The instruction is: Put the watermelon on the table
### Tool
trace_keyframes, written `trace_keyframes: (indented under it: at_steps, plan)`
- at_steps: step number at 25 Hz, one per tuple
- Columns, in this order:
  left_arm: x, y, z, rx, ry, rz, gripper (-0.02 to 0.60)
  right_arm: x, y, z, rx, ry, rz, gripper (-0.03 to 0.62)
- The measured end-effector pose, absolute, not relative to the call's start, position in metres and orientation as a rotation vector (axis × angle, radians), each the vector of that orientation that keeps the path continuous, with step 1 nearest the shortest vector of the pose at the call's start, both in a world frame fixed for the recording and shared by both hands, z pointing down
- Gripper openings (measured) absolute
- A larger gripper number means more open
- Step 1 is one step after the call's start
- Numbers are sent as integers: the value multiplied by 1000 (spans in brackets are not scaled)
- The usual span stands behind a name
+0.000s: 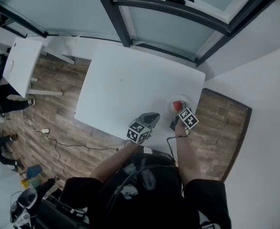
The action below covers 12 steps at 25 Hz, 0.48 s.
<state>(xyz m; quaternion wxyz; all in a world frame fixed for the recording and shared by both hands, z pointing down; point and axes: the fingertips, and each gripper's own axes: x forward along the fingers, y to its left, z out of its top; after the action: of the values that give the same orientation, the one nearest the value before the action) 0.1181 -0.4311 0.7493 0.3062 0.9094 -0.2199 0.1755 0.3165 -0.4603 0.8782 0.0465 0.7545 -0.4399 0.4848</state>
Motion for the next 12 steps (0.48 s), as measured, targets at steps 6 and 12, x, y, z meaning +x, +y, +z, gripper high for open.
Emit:
trace_keyframes:
  at_steps: [6, 12]
  plan:
    - [124, -435, 744, 2412, -572, 438, 3, 319, -459, 851, 2178, -1437, 1027, 221]
    - [125, -440, 713, 2467, -587, 382, 3, 293, -445, 757, 2109, -1701, 696, 44]
